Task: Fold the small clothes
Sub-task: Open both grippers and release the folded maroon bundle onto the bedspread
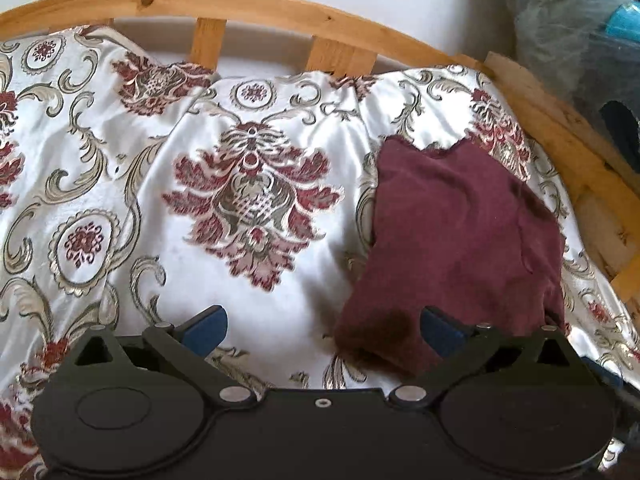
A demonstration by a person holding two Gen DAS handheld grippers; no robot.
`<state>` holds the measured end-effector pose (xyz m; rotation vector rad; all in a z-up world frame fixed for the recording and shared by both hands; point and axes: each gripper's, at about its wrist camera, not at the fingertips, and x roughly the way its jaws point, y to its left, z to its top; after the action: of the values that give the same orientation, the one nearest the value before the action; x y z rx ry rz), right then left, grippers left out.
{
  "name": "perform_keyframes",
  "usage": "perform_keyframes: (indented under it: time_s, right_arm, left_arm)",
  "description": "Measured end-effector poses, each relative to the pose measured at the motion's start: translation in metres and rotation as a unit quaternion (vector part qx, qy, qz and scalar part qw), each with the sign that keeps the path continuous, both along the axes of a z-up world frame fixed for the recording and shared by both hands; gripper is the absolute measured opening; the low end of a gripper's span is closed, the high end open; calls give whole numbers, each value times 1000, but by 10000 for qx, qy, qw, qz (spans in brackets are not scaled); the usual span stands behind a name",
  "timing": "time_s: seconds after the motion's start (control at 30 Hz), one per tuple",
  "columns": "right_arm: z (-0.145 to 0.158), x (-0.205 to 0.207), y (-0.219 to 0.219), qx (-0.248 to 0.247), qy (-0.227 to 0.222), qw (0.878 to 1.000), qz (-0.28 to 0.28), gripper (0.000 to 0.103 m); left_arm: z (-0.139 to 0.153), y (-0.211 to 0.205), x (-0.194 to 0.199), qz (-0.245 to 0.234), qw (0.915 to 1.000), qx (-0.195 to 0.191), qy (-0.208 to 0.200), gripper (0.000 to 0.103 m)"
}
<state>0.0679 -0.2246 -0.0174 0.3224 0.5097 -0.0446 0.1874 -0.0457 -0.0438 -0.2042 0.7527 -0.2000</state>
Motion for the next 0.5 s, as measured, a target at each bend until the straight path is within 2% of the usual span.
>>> perform_keyframes:
  time_s: [0.07, 0.17, 0.23, 0.27, 0.3, 0.33, 0.4, 0.5]
  right_arm:
    - [-4, -2, 6, 13, 139, 9998, 116, 86]
    - [-8, 0, 14, -94, 212, 9995, 226, 69]
    - [-11, 4, 18, -194, 259, 9991, 264, 49]
    - [-12, 5, 19, -222, 281, 9989, 303, 42]
    - [-12, 5, 21, -222, 307, 9987, 341, 26]
    - [-12, 5, 21, -219, 313, 9986, 356, 18]
    - [-8, 0, 24, -398, 278, 9983, 307, 11]
    - [-2, -5, 29, -720, 183, 9970, 237, 8]
  left_arm:
    - [-1, -2, -3, 6, 10000, 89, 15, 102]
    - [-2, -5, -6, -30, 9998, 177, 31, 102]
    - [-3, -7, -7, -40, 9998, 198, 64, 102]
    - [-3, -8, -8, -43, 9998, 201, 82, 102]
    - [-3, -9, -9, -49, 9997, 203, 94, 102]
    - [-2, -10, -10, -52, 9997, 203, 96, 102]
    - [0, -10, -13, -67, 9997, 208, 82, 102]
    - [2, -10, -18, -122, 9996, 268, 52, 102]
